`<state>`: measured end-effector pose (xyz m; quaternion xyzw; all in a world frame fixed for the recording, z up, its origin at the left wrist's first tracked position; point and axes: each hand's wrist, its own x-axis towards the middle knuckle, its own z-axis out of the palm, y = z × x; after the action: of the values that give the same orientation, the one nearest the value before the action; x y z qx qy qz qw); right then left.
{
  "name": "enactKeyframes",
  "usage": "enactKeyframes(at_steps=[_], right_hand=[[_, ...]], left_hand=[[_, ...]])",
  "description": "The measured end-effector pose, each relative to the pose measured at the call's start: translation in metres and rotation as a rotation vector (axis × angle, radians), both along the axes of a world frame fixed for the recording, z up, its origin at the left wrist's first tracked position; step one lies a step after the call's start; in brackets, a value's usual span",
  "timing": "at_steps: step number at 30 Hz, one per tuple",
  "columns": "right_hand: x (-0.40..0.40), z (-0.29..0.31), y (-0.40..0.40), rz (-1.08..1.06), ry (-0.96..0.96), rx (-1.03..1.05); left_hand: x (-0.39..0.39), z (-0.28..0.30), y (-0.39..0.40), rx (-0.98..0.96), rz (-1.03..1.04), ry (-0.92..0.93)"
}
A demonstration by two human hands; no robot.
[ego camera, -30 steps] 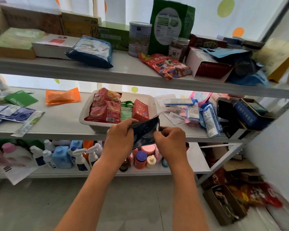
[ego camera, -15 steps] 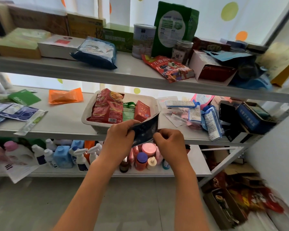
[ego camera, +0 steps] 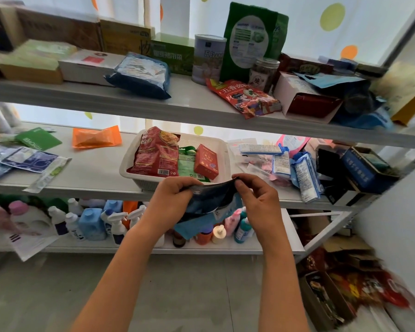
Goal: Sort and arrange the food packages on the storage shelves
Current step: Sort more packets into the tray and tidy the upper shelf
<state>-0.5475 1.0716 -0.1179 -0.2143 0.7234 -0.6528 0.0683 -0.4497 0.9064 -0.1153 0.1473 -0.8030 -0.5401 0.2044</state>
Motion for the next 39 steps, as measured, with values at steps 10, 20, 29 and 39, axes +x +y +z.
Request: enactKeyframes(at_steps=[10, 20, 29, 39], right_hand=[[0.004, -0.005, -0.006, -0.054, -0.005, 0.031], [0.012, -0.002, -0.011, -0.02, 0.034, 0.09], [0.022, 0.002, -0.02, 0.029, 0.015, 0.075], [0.028, -0.001, -0.022, -0.029, 0.06, 0.041]], left_hand=[[0.002, -0.001, 0.004, -0.344, 0.131, -0.06], [0.0, 0.007, 0.001, -0.13, -0.054, -0.048], [-0.006, -0.007, 0.002, -0.208, 0.002, 0.001], [-0.007, -0.018, 0.011, -0.3, 0.028, 0.05]])
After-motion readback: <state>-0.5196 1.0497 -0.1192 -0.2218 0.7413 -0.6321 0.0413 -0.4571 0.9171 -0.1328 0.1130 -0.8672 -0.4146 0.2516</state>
